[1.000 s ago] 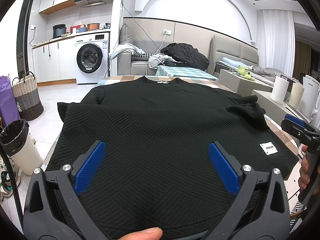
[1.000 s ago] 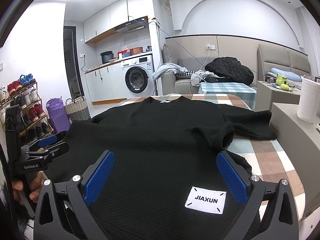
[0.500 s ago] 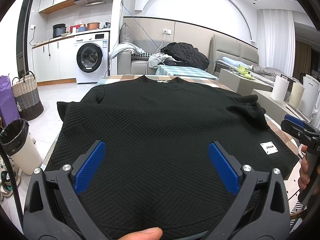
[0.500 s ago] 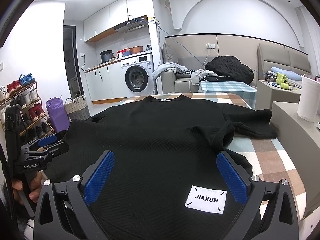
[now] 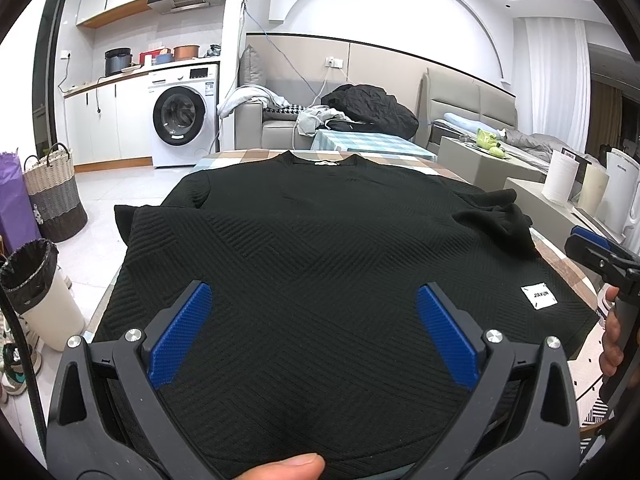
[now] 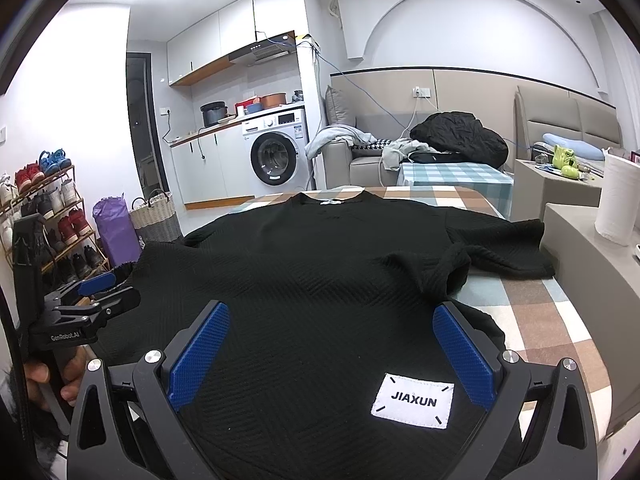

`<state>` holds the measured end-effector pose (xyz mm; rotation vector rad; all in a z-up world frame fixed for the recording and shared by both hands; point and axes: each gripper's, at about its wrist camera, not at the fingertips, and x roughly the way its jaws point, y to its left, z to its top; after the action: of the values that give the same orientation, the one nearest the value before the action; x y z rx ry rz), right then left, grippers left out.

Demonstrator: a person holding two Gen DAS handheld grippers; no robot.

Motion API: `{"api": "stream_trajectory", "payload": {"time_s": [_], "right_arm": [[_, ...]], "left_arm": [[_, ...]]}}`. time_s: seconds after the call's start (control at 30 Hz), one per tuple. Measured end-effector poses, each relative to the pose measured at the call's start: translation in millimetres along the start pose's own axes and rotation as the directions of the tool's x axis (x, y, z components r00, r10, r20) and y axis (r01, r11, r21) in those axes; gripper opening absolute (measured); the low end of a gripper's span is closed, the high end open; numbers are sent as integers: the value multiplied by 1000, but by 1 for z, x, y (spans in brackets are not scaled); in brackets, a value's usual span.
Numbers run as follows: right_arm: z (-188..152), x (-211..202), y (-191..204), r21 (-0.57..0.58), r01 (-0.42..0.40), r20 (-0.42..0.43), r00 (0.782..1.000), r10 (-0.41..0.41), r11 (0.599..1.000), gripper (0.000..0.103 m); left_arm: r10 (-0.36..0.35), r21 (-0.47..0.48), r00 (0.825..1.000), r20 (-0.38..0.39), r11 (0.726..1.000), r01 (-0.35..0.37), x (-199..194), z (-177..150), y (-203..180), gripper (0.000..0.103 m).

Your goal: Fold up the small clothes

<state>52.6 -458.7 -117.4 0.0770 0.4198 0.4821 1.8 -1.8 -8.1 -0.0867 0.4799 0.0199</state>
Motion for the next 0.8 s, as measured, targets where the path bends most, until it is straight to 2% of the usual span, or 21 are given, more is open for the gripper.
{"api": "stream_trajectory", "payload": {"time_s": [0.1, 0.23, 0.37, 0.53, 0.8], "right_arm": [[3, 1, 0, 1, 2, -10, 1000, -2, 1000, 103], [11, 8, -5, 46, 18, -82, 997, -15, 999, 103], [20, 13, -11, 84, 44, -116, 993, -34, 995, 103], [33, 19, -24, 146, 53, -141, 989, -32, 988, 103], [58, 35, -53, 192, 126, -172, 981, -93, 973, 103]], "left_arm": [[-13, -9, 1000, -16, 1000, 13, 2, 5, 4, 102], [-30, 8, 999, -40, 1000, 30, 4, 12, 4, 102], [-39, -11, 998, -49, 999, 39, 5, 22, 8, 102], [-18, -34, 998, -61, 999, 16, 10, 34, 19, 102], [39, -72, 997, -68, 996, -43, 29, 59, 39, 102]]}}
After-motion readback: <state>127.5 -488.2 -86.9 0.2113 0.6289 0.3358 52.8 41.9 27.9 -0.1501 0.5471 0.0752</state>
